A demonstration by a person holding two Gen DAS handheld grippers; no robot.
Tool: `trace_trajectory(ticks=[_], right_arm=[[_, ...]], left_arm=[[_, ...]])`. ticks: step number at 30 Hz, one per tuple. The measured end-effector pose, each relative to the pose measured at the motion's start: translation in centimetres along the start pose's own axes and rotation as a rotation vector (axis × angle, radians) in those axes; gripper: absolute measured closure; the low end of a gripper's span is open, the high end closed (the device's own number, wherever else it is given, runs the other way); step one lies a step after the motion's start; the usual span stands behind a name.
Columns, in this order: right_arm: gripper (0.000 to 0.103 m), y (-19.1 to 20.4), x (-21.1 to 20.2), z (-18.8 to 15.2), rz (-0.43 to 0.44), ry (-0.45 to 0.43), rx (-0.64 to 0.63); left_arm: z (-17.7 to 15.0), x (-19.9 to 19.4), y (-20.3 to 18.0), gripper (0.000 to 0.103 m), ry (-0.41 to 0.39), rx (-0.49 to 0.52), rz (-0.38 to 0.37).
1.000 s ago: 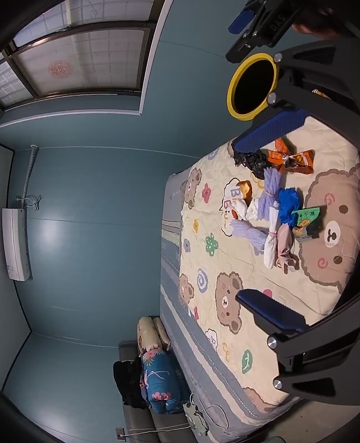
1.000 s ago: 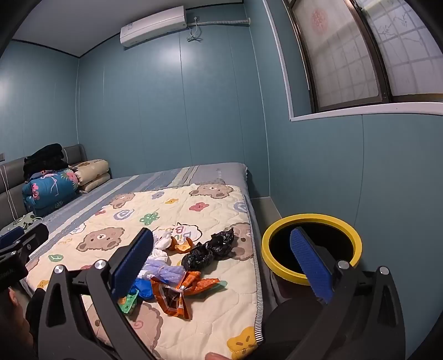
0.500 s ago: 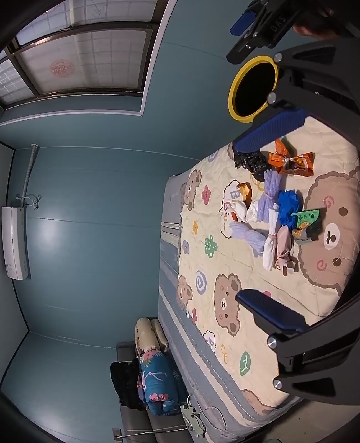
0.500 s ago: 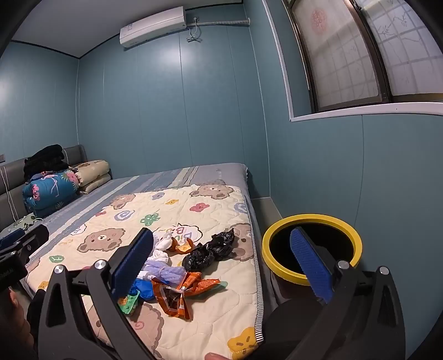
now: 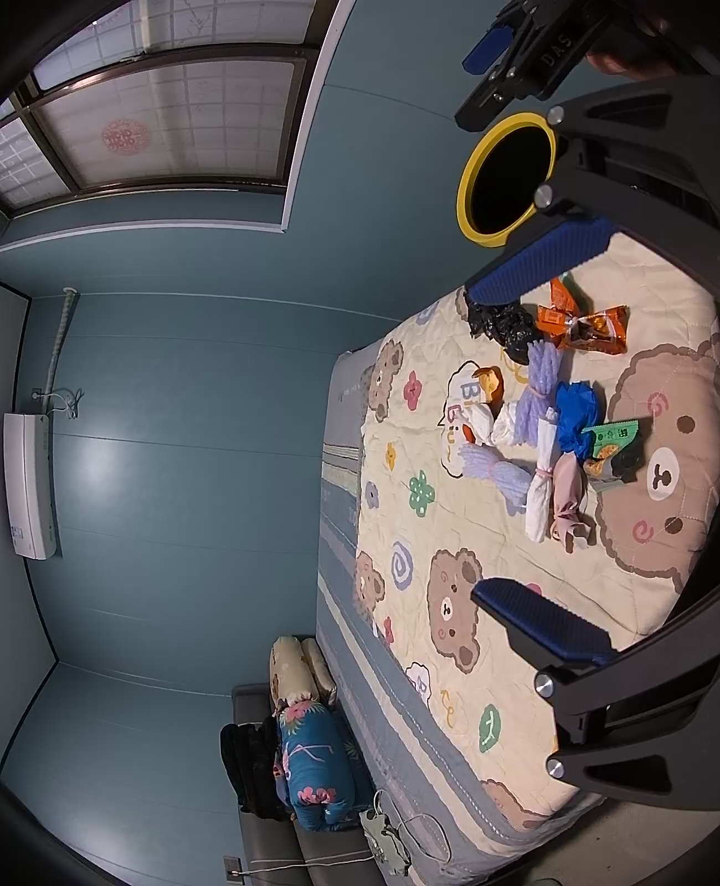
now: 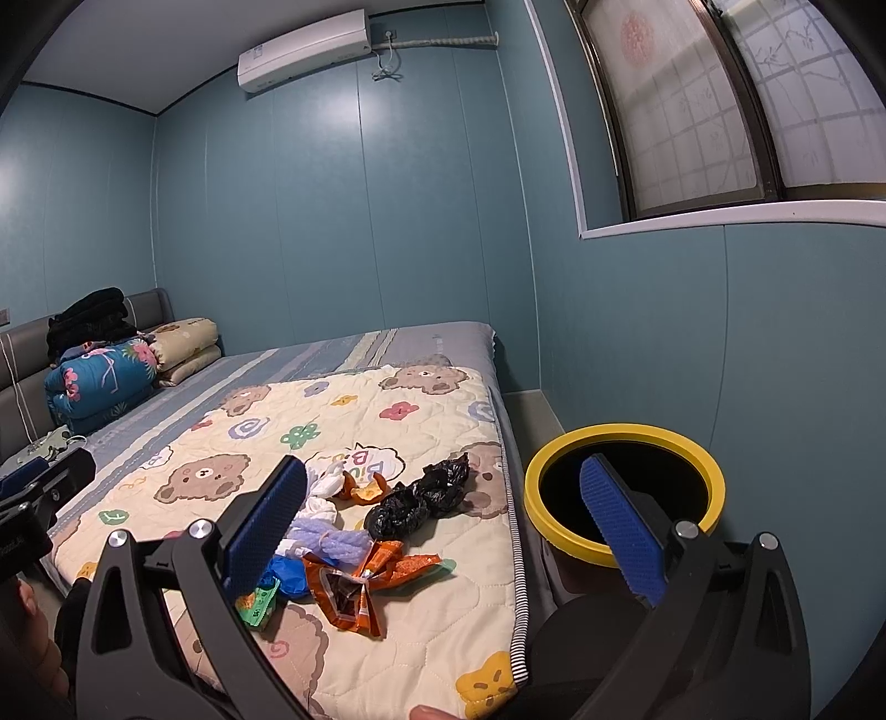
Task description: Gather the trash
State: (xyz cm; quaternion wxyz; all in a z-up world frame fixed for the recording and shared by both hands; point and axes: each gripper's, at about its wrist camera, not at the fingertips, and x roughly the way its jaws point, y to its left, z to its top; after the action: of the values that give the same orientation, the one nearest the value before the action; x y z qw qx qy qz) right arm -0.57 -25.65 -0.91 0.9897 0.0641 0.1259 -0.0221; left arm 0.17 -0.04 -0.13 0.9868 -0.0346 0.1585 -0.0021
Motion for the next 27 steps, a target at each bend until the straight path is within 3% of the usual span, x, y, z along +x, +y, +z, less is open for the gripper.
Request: trace_trajectory(ticks=[27], right_arm=[[0.008, 0.0, 0.3, -0.8, 0.0, 0.012, 0.007]], left_arm=[[-0.4, 0.0, 0.0, 0.007, 0.003, -0.004, -0.005]])
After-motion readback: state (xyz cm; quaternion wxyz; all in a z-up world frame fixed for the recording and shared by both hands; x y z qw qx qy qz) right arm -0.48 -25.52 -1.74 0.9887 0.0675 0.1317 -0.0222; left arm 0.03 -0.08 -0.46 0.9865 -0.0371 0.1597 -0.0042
